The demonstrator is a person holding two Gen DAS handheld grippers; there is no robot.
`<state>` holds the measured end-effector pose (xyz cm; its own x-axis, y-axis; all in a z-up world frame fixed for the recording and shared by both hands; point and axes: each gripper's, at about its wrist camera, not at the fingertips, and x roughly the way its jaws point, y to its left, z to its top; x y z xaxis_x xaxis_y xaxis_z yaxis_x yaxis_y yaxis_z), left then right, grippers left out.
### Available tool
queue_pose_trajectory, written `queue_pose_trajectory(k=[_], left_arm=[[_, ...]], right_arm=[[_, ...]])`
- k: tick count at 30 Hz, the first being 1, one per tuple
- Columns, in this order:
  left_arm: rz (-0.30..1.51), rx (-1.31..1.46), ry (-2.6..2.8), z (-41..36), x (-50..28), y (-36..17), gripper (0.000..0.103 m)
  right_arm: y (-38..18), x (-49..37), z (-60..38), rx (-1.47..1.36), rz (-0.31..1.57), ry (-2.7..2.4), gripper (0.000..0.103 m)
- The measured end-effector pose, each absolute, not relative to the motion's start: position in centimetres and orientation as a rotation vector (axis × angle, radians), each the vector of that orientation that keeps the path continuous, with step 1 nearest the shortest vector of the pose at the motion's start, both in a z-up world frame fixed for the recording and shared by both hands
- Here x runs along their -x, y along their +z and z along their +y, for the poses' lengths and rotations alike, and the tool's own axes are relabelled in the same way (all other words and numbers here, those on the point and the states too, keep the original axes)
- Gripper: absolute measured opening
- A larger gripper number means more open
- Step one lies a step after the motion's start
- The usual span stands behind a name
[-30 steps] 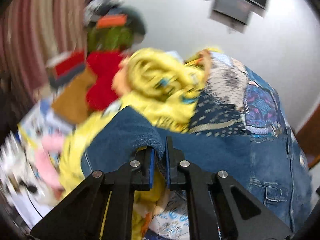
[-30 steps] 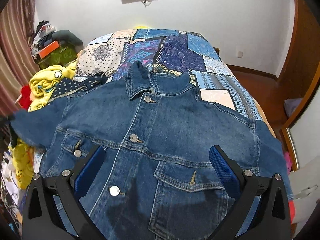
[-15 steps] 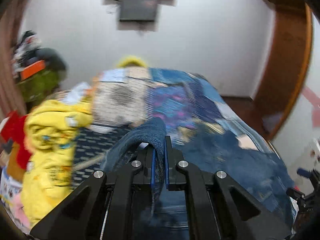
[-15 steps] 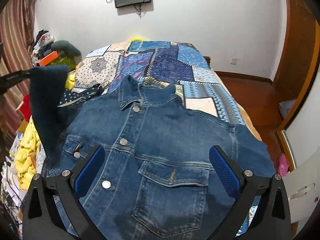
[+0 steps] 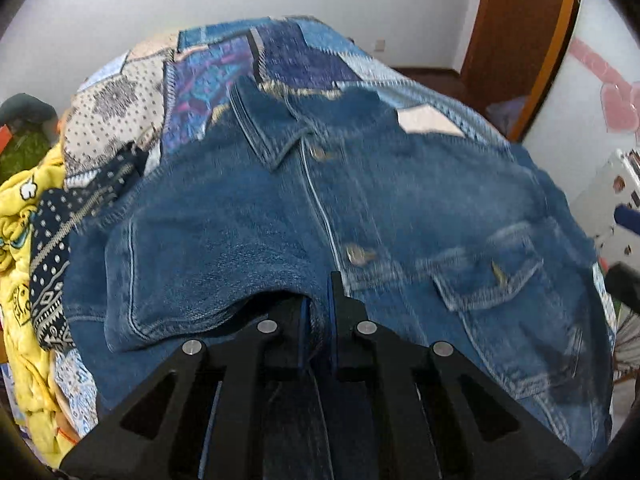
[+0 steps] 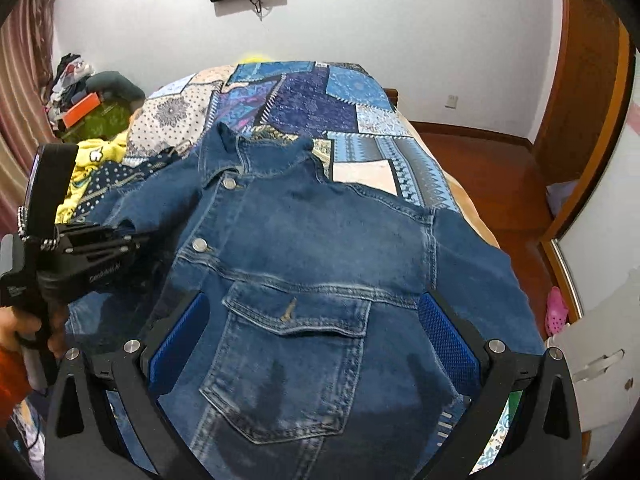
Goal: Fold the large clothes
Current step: 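Fold the held sleeve across the jacket's front with the left gripper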
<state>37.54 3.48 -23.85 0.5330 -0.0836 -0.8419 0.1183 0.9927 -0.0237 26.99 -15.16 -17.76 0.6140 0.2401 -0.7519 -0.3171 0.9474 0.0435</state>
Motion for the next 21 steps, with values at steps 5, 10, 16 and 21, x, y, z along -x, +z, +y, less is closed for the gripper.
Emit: queue_pose_trajectory(k=[5, 10, 16, 21], left_arm=[[1.059, 0.034, -0.176, 4.8, -36.0, -24.0, 0.056], [1.009, 0.128, -0.174, 7.6, -34.3, -22.2, 0.067], [0.957, 0.454, -0.096, 15.1, -33.6, -22.1, 0.078], [1.022, 0.781, -0.138, 19.4, -33.6, -25.6, 0.078]], right_arm=[[-18.2, -27.0, -15.1, 0.108, 0.859, 0.316, 0.103], [-18.2, -26.8, -14.8, 0.115, 0.856, 0.323, 0.103], [-17.9, -26.5, -14.0, 0.147, 0.839, 0.328, 0.103], [-18.1, -26.4, -13.7, 0.141, 0.846, 0.33, 0.103]])
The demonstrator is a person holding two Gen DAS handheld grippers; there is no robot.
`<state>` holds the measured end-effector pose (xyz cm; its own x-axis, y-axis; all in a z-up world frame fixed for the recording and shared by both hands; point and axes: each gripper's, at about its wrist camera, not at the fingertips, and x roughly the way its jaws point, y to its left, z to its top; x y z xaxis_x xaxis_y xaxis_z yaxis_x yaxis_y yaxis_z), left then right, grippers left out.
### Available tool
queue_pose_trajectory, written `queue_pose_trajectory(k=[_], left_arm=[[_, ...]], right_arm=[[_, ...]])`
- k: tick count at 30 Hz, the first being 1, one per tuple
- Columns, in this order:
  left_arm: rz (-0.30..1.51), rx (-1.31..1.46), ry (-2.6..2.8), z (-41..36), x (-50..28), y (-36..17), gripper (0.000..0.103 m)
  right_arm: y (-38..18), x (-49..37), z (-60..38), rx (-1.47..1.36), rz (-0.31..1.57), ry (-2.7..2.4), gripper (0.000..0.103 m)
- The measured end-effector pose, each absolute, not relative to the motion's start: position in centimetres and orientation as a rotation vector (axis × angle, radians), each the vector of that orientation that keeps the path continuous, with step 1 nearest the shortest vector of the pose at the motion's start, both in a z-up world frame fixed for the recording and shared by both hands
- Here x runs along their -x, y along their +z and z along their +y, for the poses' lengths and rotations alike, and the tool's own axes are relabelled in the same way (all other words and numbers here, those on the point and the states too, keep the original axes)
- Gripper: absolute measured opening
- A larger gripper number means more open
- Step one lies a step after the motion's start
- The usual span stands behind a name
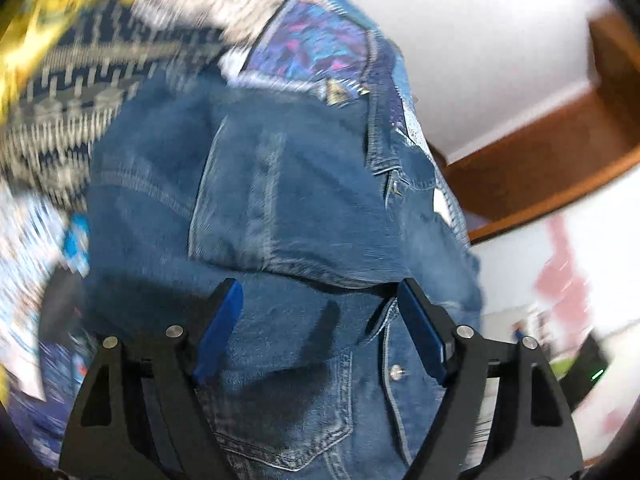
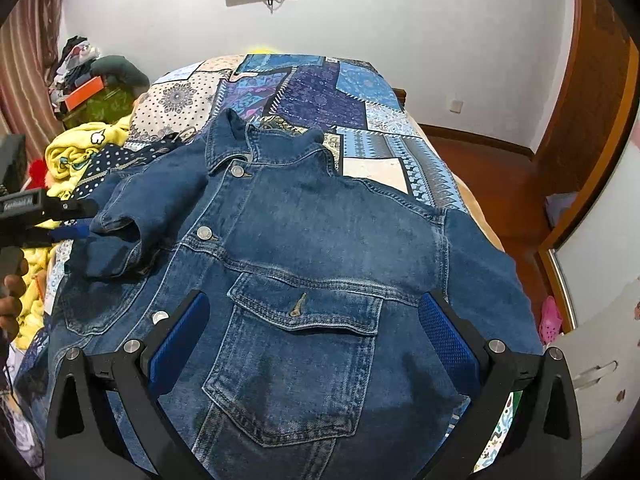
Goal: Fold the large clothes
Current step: 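Fold the held sleeve across the jacket's front with the left gripper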
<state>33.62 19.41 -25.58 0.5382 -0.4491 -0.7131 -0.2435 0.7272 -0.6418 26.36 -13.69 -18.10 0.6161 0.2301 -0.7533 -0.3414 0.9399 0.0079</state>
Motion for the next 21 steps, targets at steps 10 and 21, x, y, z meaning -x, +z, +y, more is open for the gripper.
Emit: queue_pose_trajectory(k=[10, 21], left_arm=[[1.003, 0.986, -0.066, 22.3, -36.1, -29.2, 0.078], [0.966, 0.567, 0.203, 18.4, -38.9, -25.2, 0.017]], right_arm=[[-18.5, -26.2, -14.0, 0.154, 0.862, 0.309, 0.103], [-18.5, -26.0, -18.4, 0.101, 0.875, 0.239, 0.103]])
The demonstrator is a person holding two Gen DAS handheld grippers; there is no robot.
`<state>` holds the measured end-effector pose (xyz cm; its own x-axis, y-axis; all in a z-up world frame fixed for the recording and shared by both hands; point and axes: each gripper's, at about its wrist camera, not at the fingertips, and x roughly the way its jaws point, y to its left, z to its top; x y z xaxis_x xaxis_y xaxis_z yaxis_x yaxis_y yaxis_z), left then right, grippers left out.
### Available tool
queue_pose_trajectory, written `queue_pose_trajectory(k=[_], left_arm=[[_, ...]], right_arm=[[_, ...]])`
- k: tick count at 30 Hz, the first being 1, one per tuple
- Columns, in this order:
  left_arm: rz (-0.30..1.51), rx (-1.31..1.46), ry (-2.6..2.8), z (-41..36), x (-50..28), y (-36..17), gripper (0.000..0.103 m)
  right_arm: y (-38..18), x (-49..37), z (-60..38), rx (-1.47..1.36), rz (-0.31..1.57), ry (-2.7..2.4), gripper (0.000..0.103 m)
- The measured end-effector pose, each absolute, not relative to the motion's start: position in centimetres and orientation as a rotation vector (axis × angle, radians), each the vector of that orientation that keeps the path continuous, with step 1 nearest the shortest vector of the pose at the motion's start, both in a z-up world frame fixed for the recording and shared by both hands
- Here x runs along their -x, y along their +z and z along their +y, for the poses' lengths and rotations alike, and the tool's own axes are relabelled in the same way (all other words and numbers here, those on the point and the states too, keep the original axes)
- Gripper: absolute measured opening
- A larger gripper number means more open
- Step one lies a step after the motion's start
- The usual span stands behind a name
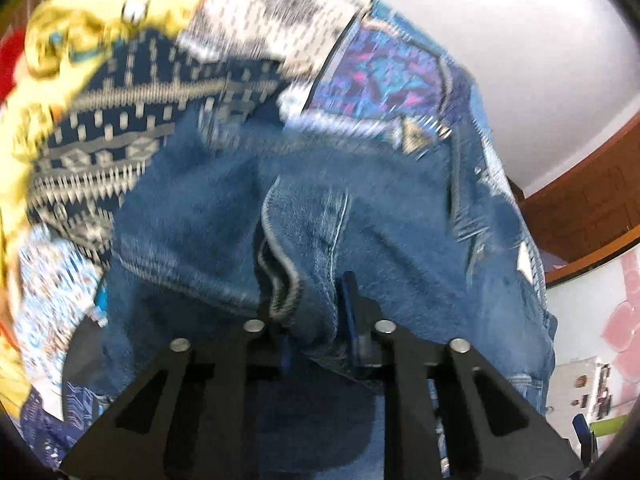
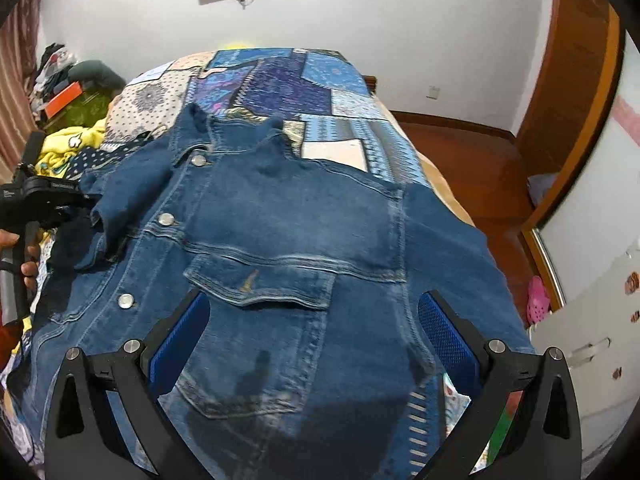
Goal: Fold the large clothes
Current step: 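Fold the held sleeve across the jacket's front with the left gripper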
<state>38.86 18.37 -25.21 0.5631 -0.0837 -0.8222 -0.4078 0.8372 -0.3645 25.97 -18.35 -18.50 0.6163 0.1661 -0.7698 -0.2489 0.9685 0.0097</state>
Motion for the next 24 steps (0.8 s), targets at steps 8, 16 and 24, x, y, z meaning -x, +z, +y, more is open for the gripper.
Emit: queue_pose_trajectory(k=[8, 16, 24], left_arm=[[0.737, 0.363, 0.09, 11.2, -40.6, -14.9, 0.012], [0.685, 0.185, -0.13, -2.2, -43.9, -11.5, 0.007], [0.893, 0.04, -0.265, -10.8, -46.2, -19.1, 0.007]], right_arm=[[-18.3, -26.0, -21.8, 0.04, 0.87, 0.19, 0.103], [-18.1, -25.8, -25.2, -0.014, 0.87, 0.135, 0.103], [-18.2, -25.3, -28.8, -0.004, 0.87, 0.056, 0.103]])
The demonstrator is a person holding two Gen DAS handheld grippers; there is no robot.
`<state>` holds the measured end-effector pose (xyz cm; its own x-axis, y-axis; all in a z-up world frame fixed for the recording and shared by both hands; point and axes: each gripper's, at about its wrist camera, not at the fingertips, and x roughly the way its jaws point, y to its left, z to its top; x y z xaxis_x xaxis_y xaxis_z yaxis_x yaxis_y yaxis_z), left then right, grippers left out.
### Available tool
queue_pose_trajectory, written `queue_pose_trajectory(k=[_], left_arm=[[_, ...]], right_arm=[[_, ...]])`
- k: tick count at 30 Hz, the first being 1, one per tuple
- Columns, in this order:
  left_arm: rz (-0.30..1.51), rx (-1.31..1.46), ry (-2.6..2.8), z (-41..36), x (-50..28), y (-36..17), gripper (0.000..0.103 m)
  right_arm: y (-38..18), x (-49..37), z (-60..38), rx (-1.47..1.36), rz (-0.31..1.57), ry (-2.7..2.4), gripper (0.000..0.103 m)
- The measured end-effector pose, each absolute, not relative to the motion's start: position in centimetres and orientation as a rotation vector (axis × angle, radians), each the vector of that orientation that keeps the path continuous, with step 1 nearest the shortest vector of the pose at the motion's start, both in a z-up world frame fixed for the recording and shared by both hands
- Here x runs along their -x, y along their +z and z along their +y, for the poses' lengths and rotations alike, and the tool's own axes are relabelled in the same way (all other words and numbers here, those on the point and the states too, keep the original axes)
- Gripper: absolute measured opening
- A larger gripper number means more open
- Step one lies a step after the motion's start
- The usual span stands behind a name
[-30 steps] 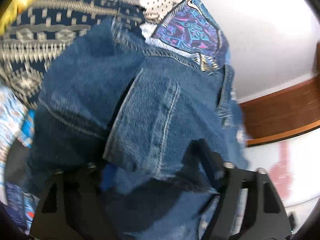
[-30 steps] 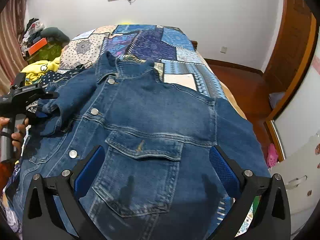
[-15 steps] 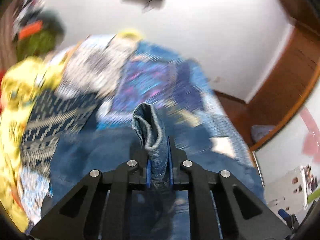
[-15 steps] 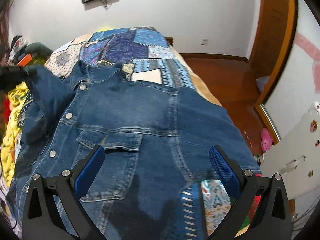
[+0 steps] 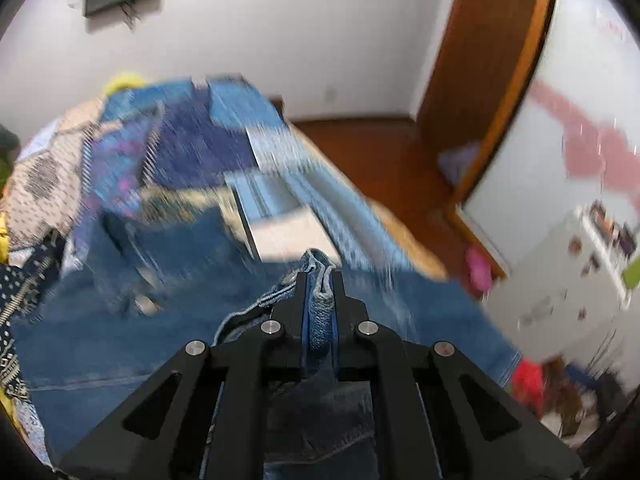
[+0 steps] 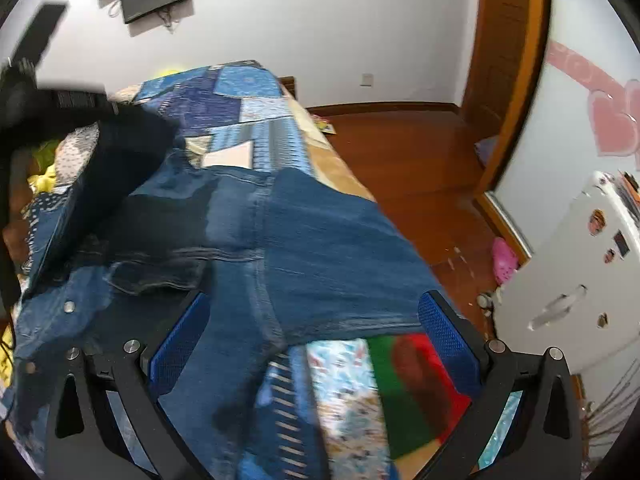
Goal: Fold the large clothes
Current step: 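Fold the held sleeve across the jacket's front with the left gripper, then grasp the other sleeve with the right gripper and fold it across the front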
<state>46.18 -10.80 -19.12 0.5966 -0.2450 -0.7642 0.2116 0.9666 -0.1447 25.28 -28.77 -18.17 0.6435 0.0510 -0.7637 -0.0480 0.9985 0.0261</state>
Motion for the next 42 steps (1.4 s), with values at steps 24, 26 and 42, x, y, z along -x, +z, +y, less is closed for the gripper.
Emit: queue_pose_trajectory(k=[24, 26, 42], left_arm=[[0.91, -0.087, -0.257, -4.8, -40.5, -18.1, 0.083], [0.915, -0.115, -0.188, -3.3, -39.3, -18.4, 0.083], [1.002, 0.096, 0.024, 9.1, -31.4, -23.0, 0.083]], right_arm=[[-20.9, -27.2, -35.6, -0.336, 1.023, 0.069, 0.103], [-21.4, -27.6, -36.2, -0.38, 1.041, 0.081, 0.103], [-28.5, -31.2, -39.9, -0.752, 1.169, 0.082, 0.096]])
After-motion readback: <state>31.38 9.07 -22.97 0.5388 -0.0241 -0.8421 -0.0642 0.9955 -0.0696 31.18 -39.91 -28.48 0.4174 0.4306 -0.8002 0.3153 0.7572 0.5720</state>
